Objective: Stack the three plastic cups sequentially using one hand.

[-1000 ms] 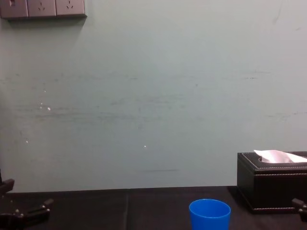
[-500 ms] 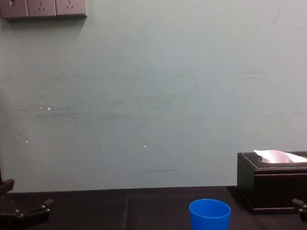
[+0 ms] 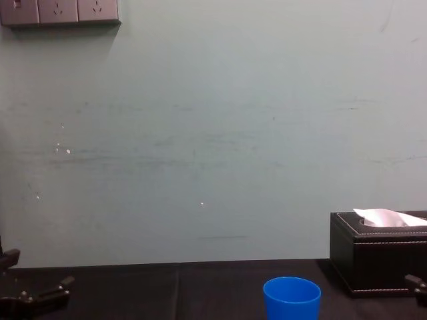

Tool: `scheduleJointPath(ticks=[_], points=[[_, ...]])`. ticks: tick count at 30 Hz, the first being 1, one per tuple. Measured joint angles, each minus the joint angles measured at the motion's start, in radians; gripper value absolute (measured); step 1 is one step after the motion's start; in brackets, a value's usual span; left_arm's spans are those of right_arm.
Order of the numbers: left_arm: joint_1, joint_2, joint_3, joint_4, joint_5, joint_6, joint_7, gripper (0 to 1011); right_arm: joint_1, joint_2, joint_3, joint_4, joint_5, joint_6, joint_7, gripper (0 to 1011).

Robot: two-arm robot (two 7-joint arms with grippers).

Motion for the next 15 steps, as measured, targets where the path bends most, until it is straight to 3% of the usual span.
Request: scheduleJointPath(ticks=[9, 15], points=[[0.0, 0.0, 0.0, 0.0, 0.0, 0.0, 0.0, 1010, -0.032, 0.017, 0.045, -0.052, 0.042, 0.009, 0.055, 1004], [0.0, 0.0, 0.0, 0.0, 0.0, 0.0, 0.0, 1010, -0.081, 0.063, 0.09, -0.131, 0.098, 0.026, 0.131, 1004]])
